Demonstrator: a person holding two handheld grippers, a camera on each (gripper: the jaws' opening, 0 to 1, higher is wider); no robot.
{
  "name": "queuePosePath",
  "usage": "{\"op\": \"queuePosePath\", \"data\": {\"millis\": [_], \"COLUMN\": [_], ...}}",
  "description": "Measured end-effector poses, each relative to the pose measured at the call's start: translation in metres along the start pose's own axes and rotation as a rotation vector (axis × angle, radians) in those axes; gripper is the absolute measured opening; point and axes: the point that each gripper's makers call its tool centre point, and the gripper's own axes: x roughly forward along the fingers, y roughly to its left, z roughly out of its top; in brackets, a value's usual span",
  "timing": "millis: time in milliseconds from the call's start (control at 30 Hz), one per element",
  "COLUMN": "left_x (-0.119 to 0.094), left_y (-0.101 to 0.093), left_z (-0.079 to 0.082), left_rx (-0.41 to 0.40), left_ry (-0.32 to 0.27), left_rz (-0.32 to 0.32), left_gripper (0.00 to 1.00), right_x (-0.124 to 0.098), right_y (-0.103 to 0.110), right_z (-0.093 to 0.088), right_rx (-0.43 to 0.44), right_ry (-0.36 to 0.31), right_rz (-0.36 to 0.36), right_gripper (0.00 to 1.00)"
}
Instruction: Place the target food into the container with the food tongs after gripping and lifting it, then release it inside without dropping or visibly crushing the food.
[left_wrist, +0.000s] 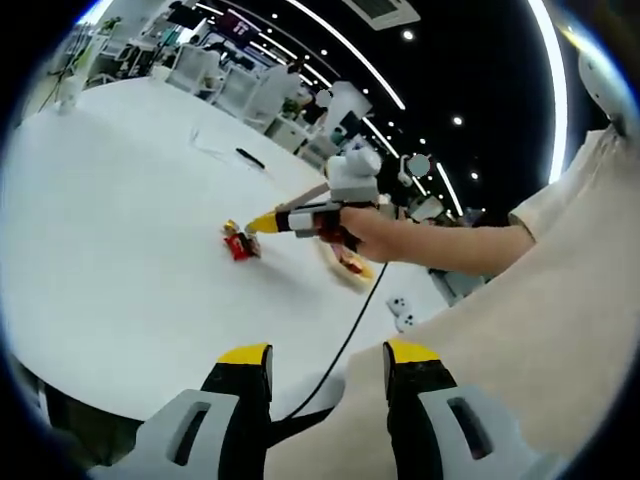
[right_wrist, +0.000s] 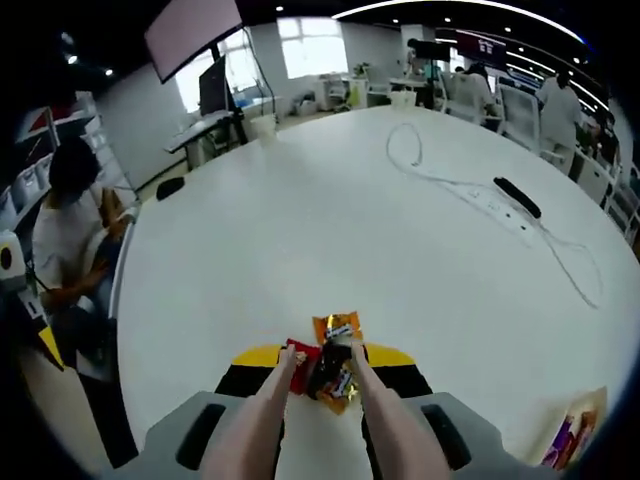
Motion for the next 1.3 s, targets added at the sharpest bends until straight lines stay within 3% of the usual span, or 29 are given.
{"op": "queuePosePath", "data": {"millis": [367, 633, 1300], "left_x": [0.004, 0.002, -0.001], "left_y": [0.002, 0.005, 0.01], "left_z": [-0.003, -0.007, -0.006], "left_rx": [-0.016, -0.033, -0.04], "left_ry": [0.012, 0.028, 0.06], "left_rz": [-0.004, -0.003, -0.022], "left_gripper": [0.44, 0.44, 0.44], "right_x": [0.004, 0.005, 0.016], "right_y": [-0.004, -0.002, -0.012], "right_z": [-0.007, -0.016, -0.015], "right_rx": [0.016, 0.044, 0.072], "right_ry": [0.017, 0.021, 0.036], "right_rz": [-0.003, -0.042, -0.084], "right_gripper": [0.28, 0.26, 0.22]}}
